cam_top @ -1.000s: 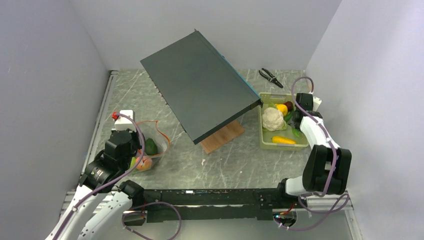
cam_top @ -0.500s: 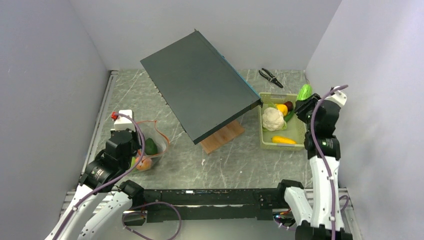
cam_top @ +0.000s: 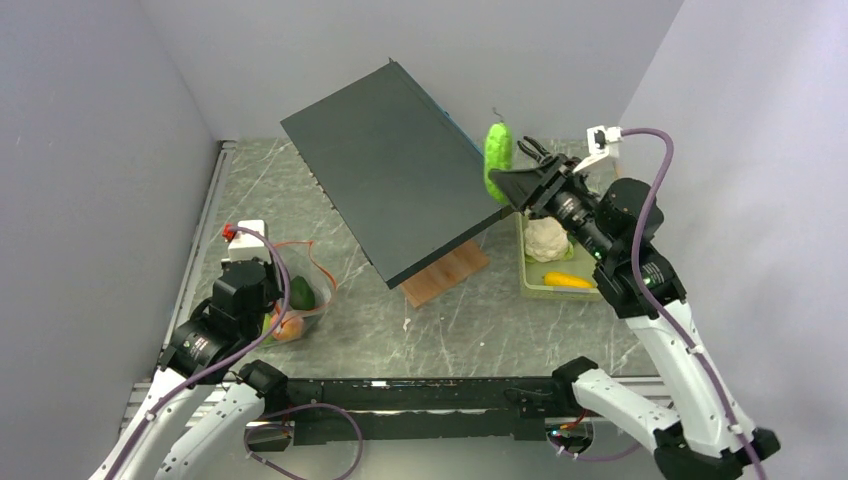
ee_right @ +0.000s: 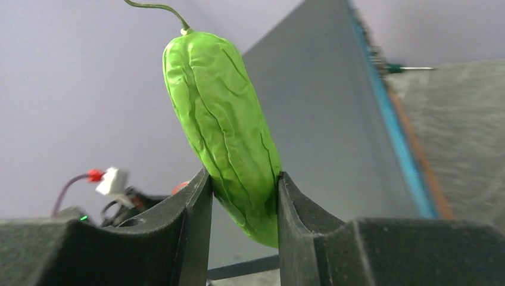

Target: Place the food in the zip-top bag and seal the zipper

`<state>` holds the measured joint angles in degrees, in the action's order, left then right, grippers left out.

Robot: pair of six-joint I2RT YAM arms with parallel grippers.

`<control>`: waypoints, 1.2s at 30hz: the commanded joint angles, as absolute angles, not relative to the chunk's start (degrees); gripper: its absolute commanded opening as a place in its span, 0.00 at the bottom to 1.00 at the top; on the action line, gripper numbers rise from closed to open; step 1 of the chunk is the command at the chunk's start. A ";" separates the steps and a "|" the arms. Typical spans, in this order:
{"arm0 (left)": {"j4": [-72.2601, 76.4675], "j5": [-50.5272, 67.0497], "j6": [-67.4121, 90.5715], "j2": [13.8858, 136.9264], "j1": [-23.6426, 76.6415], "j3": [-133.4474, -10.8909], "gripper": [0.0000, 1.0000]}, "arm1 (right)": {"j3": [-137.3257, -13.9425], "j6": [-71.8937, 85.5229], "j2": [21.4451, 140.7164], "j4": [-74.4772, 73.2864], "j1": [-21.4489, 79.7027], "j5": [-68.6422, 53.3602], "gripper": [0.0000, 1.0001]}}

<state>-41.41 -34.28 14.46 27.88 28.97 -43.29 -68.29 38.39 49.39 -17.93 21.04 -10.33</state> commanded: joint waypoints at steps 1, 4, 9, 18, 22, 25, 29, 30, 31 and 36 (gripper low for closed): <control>-40.44 -34.80 14.74 28.43 29.13 -44.12 0.00 | -74.71 37.73 52.54 -13.14 33.67 -2.42 0.00; -40.52 -35.18 14.76 28.19 29.14 -44.12 0.00 | -79.37 34.78 58.42 -13.25 45.24 3.23 0.00; -40.85 -36.07 15.24 27.15 29.18 -44.10 0.00 | -88.16 29.42 72.76 -11.81 63.87 11.69 0.00; -41.48 -38.29 16.08 24.12 29.18 -44.21 0.00 | -99.77 34.12 95.81 -11.36 72.50 5.36 0.00; -41.42 -39.15 16.48 21.73 29.19 -44.05 0.00 | -100.36 36.19 99.61 -12.36 72.60 7.03 0.00; -41.13 -39.50 16.52 19.99 29.15 -43.87 0.00 | -99.72 38.05 101.23 -12.17 72.58 8.81 0.00; -40.97 -39.69 16.51 18.62 29.19 -43.70 0.00 | -103.44 38.28 105.51 -15.58 72.64 10.66 0.00; -40.97 -39.58 16.49 18.37 29.22 -43.68 0.00 | -104.56 38.16 106.19 -16.45 72.61 11.59 0.00; -40.98 -39.60 16.52 18.25 29.18 -43.68 0.00 | -104.84 38.15 106.66 -16.67 72.66 12.26 0.00; -40.81 -39.81 16.33 18.02 29.19 -43.62 0.00 | -102.84 39.61 107.43 -14.74 73.11 12.53 0.00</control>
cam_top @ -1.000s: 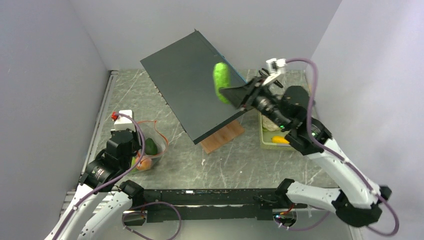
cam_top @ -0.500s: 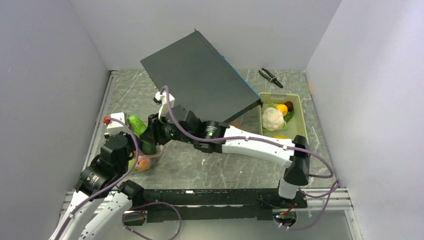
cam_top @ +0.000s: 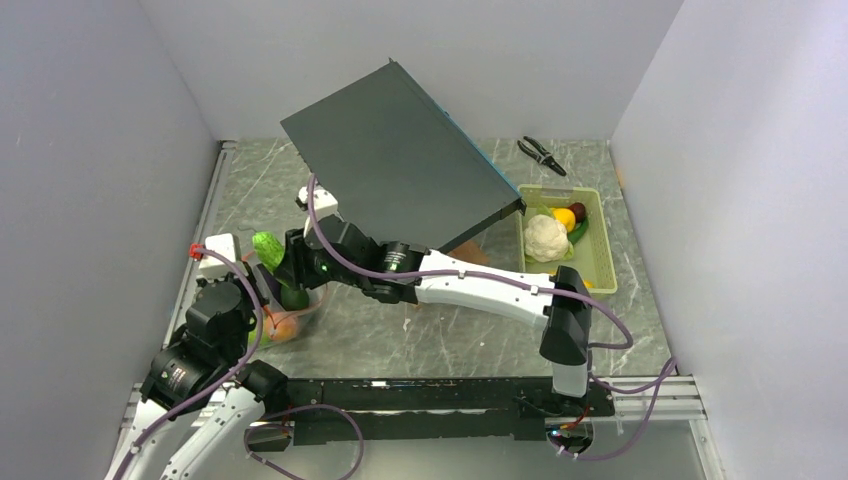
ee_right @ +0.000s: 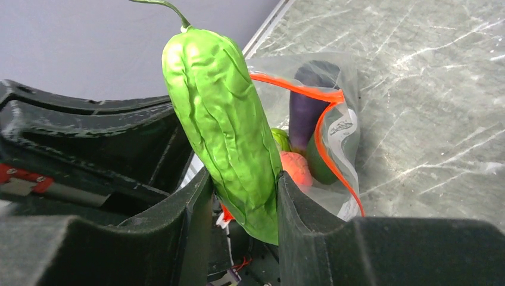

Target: Place the food in the zip-top bag and seal the zipper

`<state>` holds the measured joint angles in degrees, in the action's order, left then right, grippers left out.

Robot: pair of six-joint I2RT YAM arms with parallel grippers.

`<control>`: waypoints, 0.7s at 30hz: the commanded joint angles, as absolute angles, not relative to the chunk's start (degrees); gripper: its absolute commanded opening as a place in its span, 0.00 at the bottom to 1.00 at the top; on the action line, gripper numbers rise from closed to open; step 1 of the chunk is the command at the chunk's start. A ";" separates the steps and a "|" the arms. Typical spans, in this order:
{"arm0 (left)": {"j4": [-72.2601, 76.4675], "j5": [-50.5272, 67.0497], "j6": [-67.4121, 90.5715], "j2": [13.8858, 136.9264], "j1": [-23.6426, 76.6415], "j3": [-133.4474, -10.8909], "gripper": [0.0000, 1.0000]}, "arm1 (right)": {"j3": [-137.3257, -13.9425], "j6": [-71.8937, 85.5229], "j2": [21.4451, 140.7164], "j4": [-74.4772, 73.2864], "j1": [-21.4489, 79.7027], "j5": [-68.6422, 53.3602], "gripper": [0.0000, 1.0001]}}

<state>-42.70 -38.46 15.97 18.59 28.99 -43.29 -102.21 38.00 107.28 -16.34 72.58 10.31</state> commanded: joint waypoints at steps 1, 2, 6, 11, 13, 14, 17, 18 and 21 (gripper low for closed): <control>-40.74 -39.87 16.35 18.02 29.19 -43.60 0.00 | -101.51 39.23 107.19 -13.07 73.43 12.71 0.00; -40.78 -39.90 16.34 18.08 29.13 -43.63 0.00 | -100.01 38.68 106.95 -11.19 73.65 12.88 0.00; -41.13 -39.83 16.66 18.08 29.18 -43.86 0.00 | -96.04 35.60 107.93 -3.79 74.01 13.70 0.02; -41.28 -40.21 16.88 17.40 29.20 -43.72 0.00 | -97.23 30.77 111.91 -2.93 74.48 17.06 0.14; -41.25 -40.04 16.91 17.17 29.24 -43.62 0.00 | -97.63 30.58 112.67 -3.83 74.55 17.69 0.23; -41.20 -40.00 16.92 17.08 29.23 -43.61 0.00 | -97.64 30.59 112.75 -4.02 74.47 17.67 0.29; -41.05 -39.83 16.79 17.32 29.22 -43.65 0.00 | -97.56 30.31 112.61 -4.19 74.62 17.38 0.48; -41.11 -39.78 16.79 17.42 29.24 -43.66 0.00 | -97.72 30.16 112.63 -4.56 74.62 17.51 0.53; -41.30 -39.80 16.91 17.77 29.24 -43.77 0.00 | -98.63 30.12 112.70 -6.45 74.65 17.98 0.66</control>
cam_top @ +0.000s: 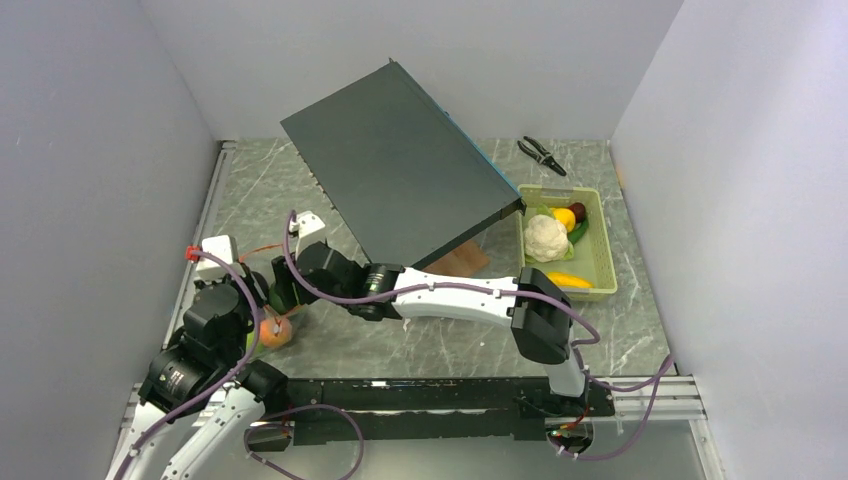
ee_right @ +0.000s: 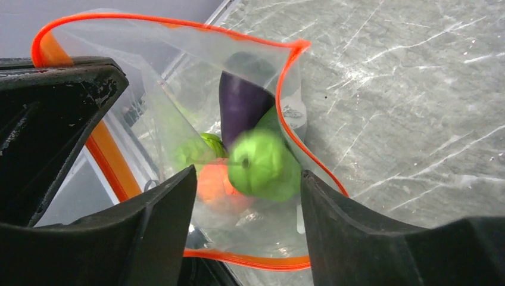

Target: Place the food in the zip-top bag and seal the zipper

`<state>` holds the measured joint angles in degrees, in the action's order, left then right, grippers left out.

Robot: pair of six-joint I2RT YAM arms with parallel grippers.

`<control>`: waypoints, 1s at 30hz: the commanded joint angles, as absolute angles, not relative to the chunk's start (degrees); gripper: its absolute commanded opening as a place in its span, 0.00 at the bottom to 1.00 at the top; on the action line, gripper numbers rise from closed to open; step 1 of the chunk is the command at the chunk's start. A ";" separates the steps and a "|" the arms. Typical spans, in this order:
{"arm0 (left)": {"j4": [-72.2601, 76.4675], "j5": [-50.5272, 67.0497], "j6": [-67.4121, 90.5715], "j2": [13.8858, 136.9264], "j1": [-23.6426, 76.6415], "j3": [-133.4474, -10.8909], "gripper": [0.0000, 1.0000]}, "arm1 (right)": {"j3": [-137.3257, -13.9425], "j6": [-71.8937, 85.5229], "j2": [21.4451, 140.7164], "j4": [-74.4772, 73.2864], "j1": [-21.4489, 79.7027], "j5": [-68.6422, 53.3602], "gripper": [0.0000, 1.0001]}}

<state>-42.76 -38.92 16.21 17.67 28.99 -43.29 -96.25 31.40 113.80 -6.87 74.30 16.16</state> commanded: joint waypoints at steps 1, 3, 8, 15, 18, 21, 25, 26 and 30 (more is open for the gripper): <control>-41.35 -39.86 16.88 17.77 29.24 -43.81 0.00 | -98.90 30.14 112.68 -6.99 74.62 18.00 0.69; -41.38 -39.98 16.95 17.62 29.19 -43.81 0.00 | -99.60 30.04 112.60 -7.93 74.80 17.47 0.73; -41.05 -40.09 16.89 16.73 29.21 -43.55 0.00 | -99.81 29.65 111.24 -9.51 75.11 18.21 0.77; -41.51 -39.90 16.96 18.05 29.25 -43.84 0.00 | -99.28 28.66 105.82 -11.74 75.10 19.86 0.77; -41.41 -39.65 16.89 18.15 29.22 -43.78 0.00 | -98.08 27.68 101.44 -12.80 75.12 21.95 0.78; -41.24 -39.52 16.70 18.02 29.19 -43.63 0.00 | -94.70 26.39 95.87 -11.61 75.12 24.24 0.79; -40.80 -39.21 16.45 18.18 29.24 -43.64 0.00 | -88.56 27.10 89.60 -8.87 75.16 25.30 0.71; -40.86 -39.23 16.42 18.28 29.26 -43.63 0.00 | -87.08 27.49 89.20 -7.88 75.13 24.55 0.67; -40.72 -39.24 16.36 18.34 29.27 -43.57 0.00 | -88.46 28.68 93.33 -10.63 75.71 23.46 0.60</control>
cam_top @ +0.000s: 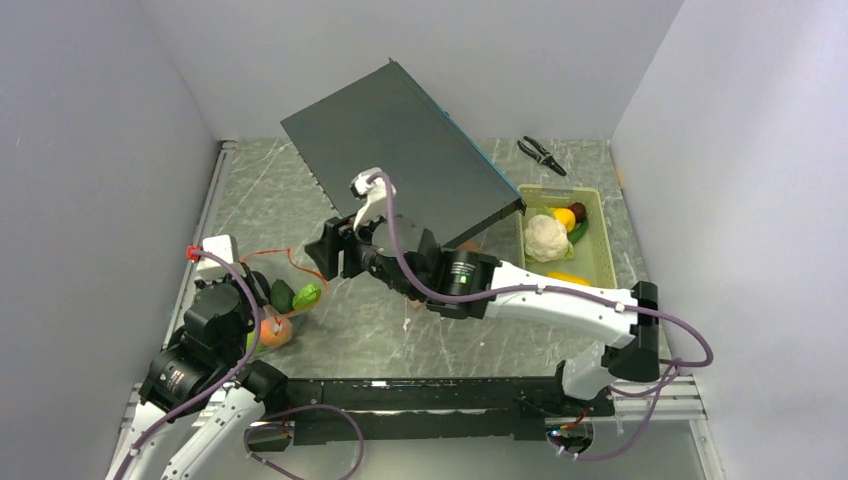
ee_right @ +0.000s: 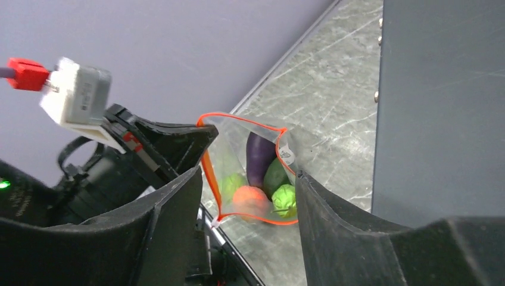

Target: Place the food in the zip-top bag and seal the zipper

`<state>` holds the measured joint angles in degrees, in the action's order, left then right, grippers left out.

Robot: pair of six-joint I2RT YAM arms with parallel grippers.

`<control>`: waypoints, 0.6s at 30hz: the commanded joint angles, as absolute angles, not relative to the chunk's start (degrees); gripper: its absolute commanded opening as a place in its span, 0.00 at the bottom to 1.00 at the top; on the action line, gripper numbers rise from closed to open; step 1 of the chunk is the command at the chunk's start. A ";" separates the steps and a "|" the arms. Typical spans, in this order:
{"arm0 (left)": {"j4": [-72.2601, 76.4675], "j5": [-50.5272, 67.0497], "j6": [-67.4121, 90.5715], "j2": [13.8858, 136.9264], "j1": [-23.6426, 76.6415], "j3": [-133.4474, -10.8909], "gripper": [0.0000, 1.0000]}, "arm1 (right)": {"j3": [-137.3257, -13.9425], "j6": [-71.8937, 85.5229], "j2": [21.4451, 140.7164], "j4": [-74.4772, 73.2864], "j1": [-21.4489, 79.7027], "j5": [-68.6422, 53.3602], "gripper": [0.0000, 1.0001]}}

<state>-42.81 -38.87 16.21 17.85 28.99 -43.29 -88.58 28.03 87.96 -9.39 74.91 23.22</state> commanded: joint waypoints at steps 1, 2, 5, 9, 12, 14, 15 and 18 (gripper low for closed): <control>-40.76 -39.33 16.34 18.42 29.22 -43.63 0.00 | -89.82 28.16 94.86 -11.84 76.15 24.44 0.59; -40.97 -39.44 16.46 18.45 29.22 -43.66 0.00 | -91.22 27.59 96.62 -13.09 76.67 25.82 0.58; -40.95 -39.29 16.55 18.57 29.27 -43.64 0.00 | -96.13 27.07 100.90 -18.80 77.97 30.02 0.54; -40.97 -39.53 16.52 18.98 29.26 -43.71 0.00 | -97.88 25.41 106.38 -19.93 79.51 33.96 0.53; -40.93 -39.44 16.39 19.23 29.22 -43.74 0.00 | -99.16 25.23 109.19 -21.42 79.55 36.75 0.53; -41.09 -39.51 16.60 19.23 29.26 -43.74 0.00 | -99.55 24.29 110.43 -20.95 79.62 37.47 0.52; -41.01 -39.40 16.47 19.14 29.26 -43.70 0.00 | -99.70 23.97 110.96 -20.70 79.57 37.98 0.52; -40.86 -39.42 16.40 19.16 29.24 -43.66 0.00 | -99.79 23.16 112.05 -19.68 79.54 39.05 0.48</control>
<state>-42.76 -38.89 16.21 18.72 29.04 -43.29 -96.23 25.21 112.31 -21.21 79.70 34.50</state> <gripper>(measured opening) 0.013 0.500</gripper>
